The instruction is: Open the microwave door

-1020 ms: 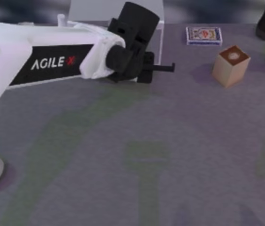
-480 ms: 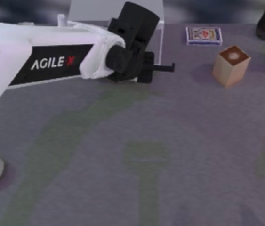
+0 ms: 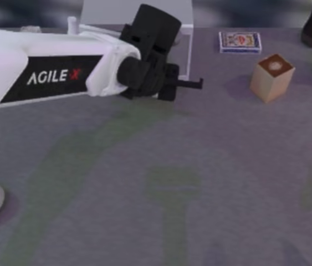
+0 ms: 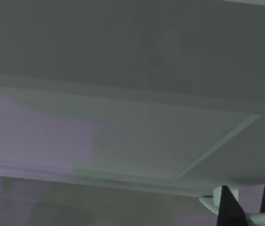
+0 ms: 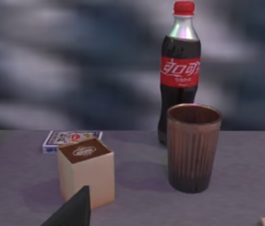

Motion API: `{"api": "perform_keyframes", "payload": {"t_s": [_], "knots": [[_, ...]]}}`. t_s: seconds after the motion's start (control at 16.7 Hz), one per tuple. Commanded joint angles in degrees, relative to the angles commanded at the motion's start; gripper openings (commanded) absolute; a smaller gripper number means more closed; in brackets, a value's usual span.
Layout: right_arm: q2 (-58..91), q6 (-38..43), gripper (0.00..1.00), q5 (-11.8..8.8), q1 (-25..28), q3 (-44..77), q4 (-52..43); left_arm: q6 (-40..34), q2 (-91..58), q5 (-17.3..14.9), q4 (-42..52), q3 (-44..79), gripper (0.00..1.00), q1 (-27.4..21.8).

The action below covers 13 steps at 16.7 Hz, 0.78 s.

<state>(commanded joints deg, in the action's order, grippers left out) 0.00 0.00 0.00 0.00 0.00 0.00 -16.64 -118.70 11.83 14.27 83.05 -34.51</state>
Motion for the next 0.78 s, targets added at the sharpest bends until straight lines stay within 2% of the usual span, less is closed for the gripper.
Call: {"api": "perform_keyframes", "payload": {"t_s": [0.78], "knots": [[0.00,0.00,1.00,0.00,0.00,0.00,0.00,0.97,0.40,-0.58,-0.35,-1.21,0.00,0.28]]}}
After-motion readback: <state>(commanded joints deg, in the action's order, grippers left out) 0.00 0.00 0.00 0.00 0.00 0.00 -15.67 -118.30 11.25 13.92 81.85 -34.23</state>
